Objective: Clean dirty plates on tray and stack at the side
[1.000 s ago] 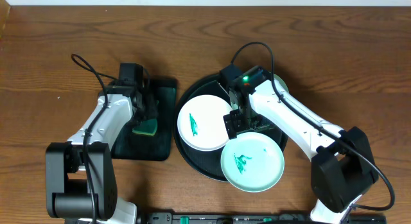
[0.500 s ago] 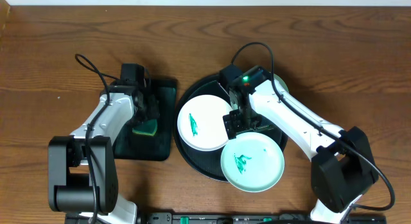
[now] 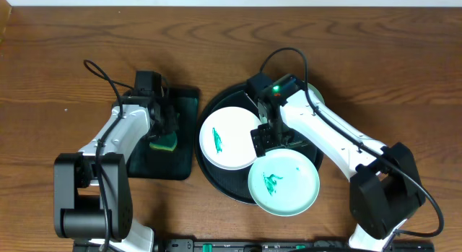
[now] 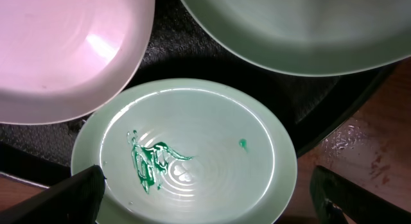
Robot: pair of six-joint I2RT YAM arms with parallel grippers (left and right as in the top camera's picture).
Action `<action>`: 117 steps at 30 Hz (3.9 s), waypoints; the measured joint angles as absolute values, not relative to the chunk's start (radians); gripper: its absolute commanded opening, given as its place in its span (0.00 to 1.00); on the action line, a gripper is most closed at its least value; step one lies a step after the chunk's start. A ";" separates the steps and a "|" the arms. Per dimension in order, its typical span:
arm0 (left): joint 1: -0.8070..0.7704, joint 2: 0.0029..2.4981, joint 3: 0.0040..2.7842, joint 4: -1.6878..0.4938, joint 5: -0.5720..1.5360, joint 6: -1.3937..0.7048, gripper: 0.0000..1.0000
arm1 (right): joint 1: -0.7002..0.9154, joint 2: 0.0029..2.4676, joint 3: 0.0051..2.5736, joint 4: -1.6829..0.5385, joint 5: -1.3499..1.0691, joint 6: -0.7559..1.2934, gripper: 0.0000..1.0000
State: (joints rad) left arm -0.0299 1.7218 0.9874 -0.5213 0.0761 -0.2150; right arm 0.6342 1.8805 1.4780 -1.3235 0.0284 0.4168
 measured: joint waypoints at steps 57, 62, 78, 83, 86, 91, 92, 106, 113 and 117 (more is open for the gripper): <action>-0.036 1.632 0.977 -0.620 0.013 -0.213 0.08 | 0.634 1.880 1.478 -1.319 0.025 0.417 0.99; -0.057 1.489 0.976 -0.688 -0.099 -0.236 0.07 | 0.634 1.880 1.478 -1.277 0.025 0.418 0.99; -0.062 1.457 0.976 -0.699 -0.165 -0.266 0.07 | 0.634 2.009 1.478 -1.228 0.088 0.543 0.99; -0.062 1.457 0.976 -0.698 -0.165 -0.266 0.07 | 0.634 2.043 1.478 -1.225 0.081 0.543 0.99; -0.062 1.457 0.976 -0.698 -0.165 -0.266 0.07 | 0.634 2.043 1.478 -1.218 0.077 0.543 0.97; -0.062 1.457 0.976 -0.696 -0.165 -0.266 0.07 | 0.634 2.043 1.478 -1.215 0.072 0.545 0.99; -0.062 1.457 0.976 -0.696 -0.165 -0.266 0.07 | 0.634 2.043 1.478 -1.215 0.071 0.545 0.99; -0.062 1.457 0.976 -0.694 -0.165 -0.266 0.07 | 0.634 2.042 1.551 -1.291 0.067 0.541 0.87; -0.062 1.457 0.976 -0.688 -0.164 -0.266 0.07 | 0.634 2.039 1.566 -1.153 -0.094 0.532 0.78; -0.062 1.457 0.976 -0.686 -0.165 -0.266 0.07 | 0.634 2.035 1.524 -1.076 -0.197 0.553 0.74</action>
